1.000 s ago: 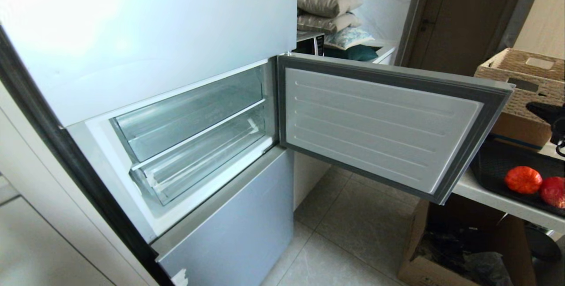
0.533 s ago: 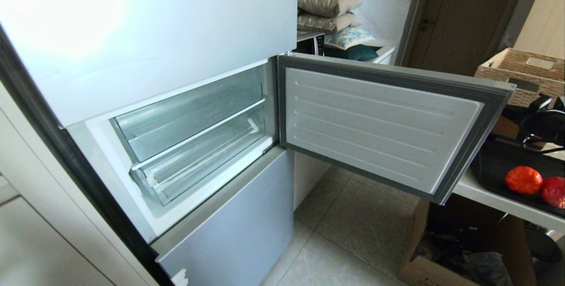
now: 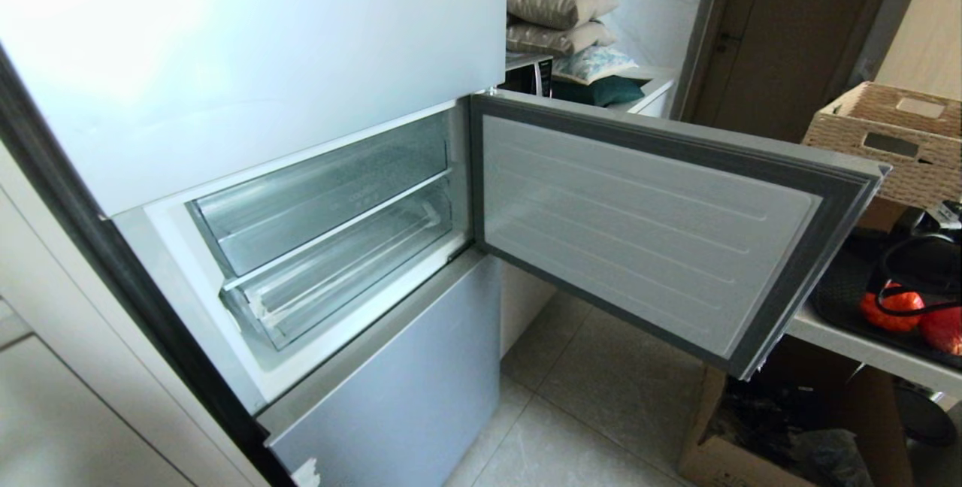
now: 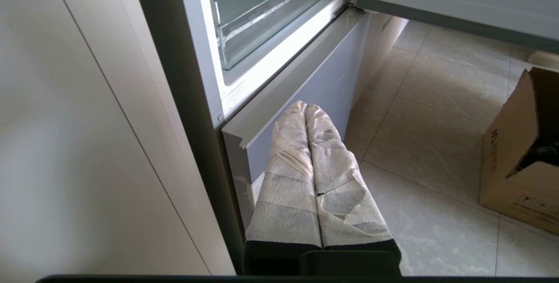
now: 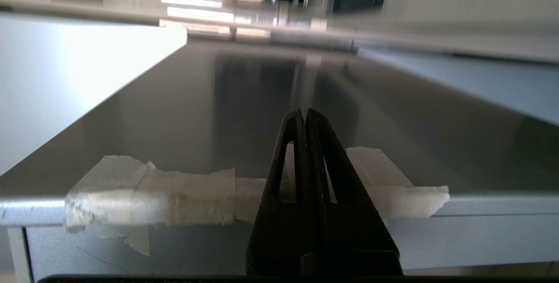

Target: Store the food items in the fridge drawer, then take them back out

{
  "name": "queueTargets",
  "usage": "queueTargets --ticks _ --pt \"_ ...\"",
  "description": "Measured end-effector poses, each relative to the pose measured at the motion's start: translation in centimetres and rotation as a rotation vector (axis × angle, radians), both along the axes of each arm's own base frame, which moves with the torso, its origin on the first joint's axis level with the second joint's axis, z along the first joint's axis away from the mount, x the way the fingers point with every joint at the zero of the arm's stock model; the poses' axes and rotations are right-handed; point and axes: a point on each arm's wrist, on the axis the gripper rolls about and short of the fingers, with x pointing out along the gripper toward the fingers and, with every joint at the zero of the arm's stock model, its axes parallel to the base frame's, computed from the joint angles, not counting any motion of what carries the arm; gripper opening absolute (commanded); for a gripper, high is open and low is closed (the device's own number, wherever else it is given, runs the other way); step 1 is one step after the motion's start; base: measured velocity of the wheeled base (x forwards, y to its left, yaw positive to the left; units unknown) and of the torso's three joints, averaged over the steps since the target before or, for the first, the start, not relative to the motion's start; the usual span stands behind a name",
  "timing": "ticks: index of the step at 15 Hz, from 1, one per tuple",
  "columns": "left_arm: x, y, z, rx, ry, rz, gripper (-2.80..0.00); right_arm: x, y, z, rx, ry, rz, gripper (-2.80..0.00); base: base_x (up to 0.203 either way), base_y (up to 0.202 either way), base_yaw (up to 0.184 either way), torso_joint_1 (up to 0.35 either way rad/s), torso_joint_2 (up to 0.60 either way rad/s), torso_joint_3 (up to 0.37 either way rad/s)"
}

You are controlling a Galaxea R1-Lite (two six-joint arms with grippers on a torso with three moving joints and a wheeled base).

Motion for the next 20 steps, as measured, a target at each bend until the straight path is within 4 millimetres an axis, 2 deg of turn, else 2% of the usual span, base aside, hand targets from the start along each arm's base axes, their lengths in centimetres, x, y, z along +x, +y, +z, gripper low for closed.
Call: queueTargets --ticks 3,6,9,11,14,16,20 --pt "0.0 0.0 0.0 0.000 0.000 0.000 -2.80 -5.6 4.9 -0.3 -0.045 0.010 0.084 -2.80 0.000 0.000 0.000 0.000 0.00 0.000" --pt "0.0 0.0 0.0 0.000 0.000 0.000 -2.80 -11.3 11.9 -1.0 -0.222 -0.073 0.221 -2.80 0.000 0.000 0.000 0.000 0.00 0.000" --pt "0.0 0.0 0.0 0.000 0.000 0.000 -2.80 -13.7 17.2 -1.2 -0.472 -0.180 0.231 -2.80 0.000 0.000 0.000 0.000 0.00 0.000" --pt "0.0 0.0 0.0 0.000 0.000 0.000 -2.80 -13.1 18.7 -0.9 -0.623 -0.229 0.147 -2.80 0.000 0.000 0.000 0.000 0.00 0.000" --pt "0.0 0.0 0.0 0.000 0.000 0.000 -2.80 -9.9 21.0 -0.3 -0.728 -0.307 0.152 -2.80 0.000 0.000 0.000 0.000 0.00 0.000" --pt "0.0 0.0 0.0 0.000 0.000 0.000 -2.80 -7.8 24.7 0.1 -0.743 -0.366 0.199 -2.80 0.000 0.000 0.000 0.000 0.00 0.000" --pt "0.0 0.0 0.0 0.000 0.000 0.000 -2.80 -4.2 34.1 1.0 -0.731 -0.499 0.246 -2.80 0.000 0.000 0.000 0.000 0.00 0.000"
